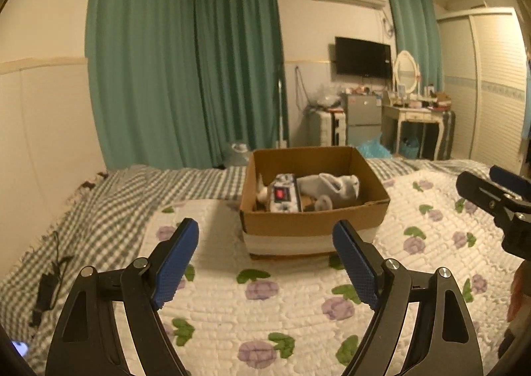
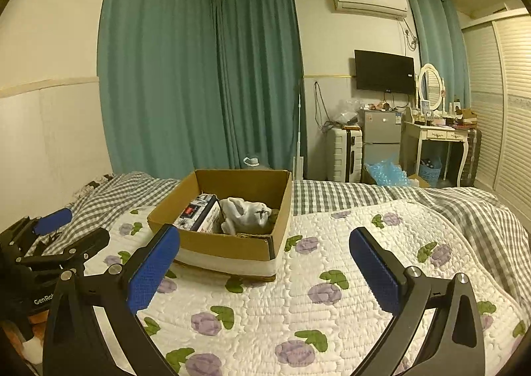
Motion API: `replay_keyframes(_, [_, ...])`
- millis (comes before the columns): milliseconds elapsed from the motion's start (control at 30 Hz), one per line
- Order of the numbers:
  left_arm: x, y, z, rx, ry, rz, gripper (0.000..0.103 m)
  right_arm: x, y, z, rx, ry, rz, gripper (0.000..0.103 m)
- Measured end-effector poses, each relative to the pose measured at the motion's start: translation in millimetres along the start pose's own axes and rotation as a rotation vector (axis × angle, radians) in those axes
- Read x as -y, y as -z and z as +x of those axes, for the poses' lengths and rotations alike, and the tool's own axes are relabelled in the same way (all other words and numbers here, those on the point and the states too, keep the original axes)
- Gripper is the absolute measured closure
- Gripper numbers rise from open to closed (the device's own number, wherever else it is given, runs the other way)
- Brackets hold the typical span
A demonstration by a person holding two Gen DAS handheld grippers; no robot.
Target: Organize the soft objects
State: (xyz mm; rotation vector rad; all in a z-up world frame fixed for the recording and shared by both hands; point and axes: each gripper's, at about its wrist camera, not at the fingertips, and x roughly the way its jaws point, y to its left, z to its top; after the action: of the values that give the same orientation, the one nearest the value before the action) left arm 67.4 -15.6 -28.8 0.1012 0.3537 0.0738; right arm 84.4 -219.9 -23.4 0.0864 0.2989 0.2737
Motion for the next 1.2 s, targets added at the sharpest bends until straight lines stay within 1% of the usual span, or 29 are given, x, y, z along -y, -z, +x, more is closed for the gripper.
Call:
replay_keyframes(400, [-3, -2, -1, -0.001, 0.012, -0.021, 0.019, -6, 0, -2, 0.013, -0.01, 0.005, 0.0])
replay_keyframes(567, [2, -3, -5, 0.01, 0.01, 0.001, 0.019, -4, 2, 1, 0.0, 0.001, 0.006, 0.0])
replay_keyframes(833, [4, -5, -7, 0.011, 0.018, 0.004, 0.019, 1, 3, 3, 0.0, 0.024, 0.017, 0.0])
replay_keyframes(1200, [8, -4, -7, 0.003, 0.015, 0.007, 0.019, -2, 5, 7, -0.011, 0.011, 0.014, 0.0])
